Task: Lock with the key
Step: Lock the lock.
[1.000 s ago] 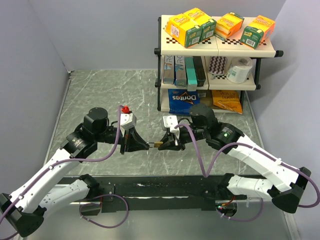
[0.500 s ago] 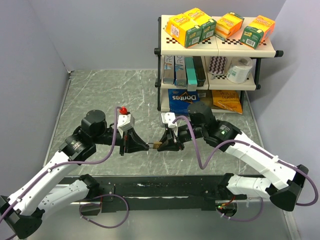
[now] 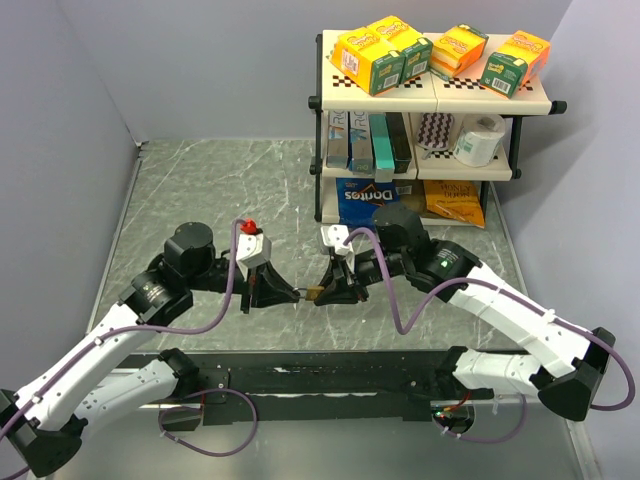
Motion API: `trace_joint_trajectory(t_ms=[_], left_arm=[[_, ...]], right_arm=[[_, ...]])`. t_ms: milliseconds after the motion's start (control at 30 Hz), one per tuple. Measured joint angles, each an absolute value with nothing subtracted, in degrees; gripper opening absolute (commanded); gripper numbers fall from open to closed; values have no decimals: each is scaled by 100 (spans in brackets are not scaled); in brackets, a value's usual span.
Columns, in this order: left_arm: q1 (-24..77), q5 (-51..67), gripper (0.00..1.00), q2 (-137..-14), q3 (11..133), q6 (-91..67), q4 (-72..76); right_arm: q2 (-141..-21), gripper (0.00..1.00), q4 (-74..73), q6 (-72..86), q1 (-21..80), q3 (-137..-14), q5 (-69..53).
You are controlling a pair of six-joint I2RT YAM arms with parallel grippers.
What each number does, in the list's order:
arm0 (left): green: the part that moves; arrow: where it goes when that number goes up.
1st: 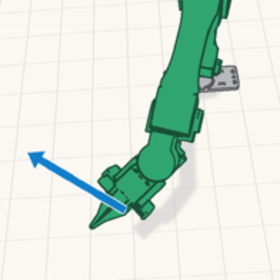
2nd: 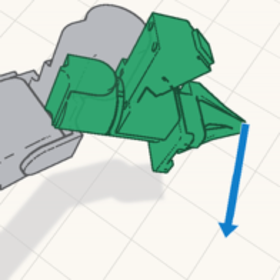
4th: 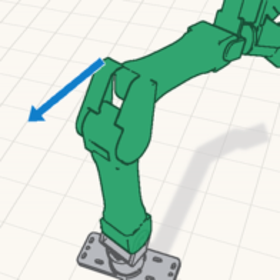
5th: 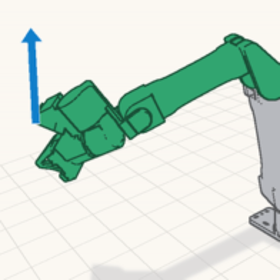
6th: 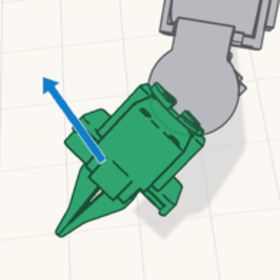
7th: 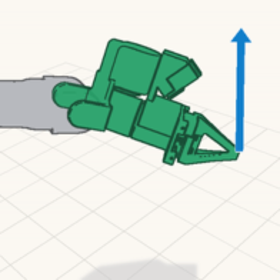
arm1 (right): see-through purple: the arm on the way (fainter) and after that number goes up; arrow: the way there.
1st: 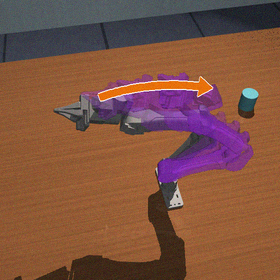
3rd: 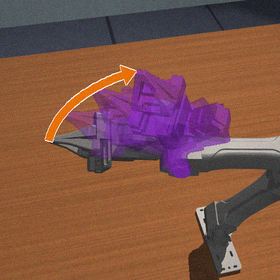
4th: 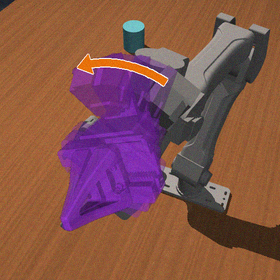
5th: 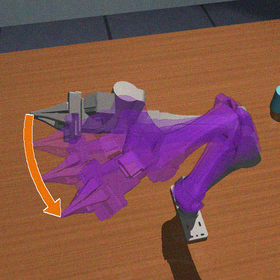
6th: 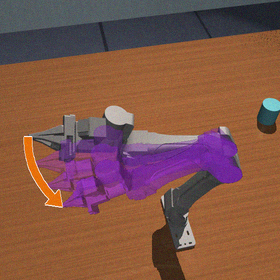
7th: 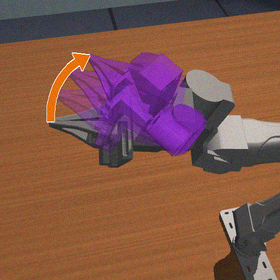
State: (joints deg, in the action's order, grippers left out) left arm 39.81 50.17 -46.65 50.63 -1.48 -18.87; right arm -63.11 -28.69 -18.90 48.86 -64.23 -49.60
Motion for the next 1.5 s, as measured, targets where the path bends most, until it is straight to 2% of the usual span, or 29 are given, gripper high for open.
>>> trace_joint_trajectory(t_ms=[867,967,1000,1067,1233,1367,1500], left_arm=[[4333,4836,1,-4965,4405,-1295,-847],[4158,4849,1,-4925,4418,-1275,-838],[3972,4921,1,-4906,4431,-1275,-810],[3662,5096,1,-4886,4451,-1264,-777],[3052,5319,1,-4845,4600,-869,-1275],[3013,5496,1,-4807,4696,-458,-1662],[3013,5714,1,-4829,4703,-283,-1859]], right_arm=[[-6576,0,-3417,-1103,4799,-6466,-4947],[-6525,28,-3319,-1249,4740,-6447,-4871],[-6490,49,-3249,-1326,4711,-6442,-4801],[-6418,59,-3020,-1511,4654,-6418,-4718],[-6060,59,-2965,-1890,4309,-6407,-4630],[-5933,53,-3083,-2095,4108,-6407,-4619],[-6077,52,-3129,-2104,4108,-6412,-4630]])
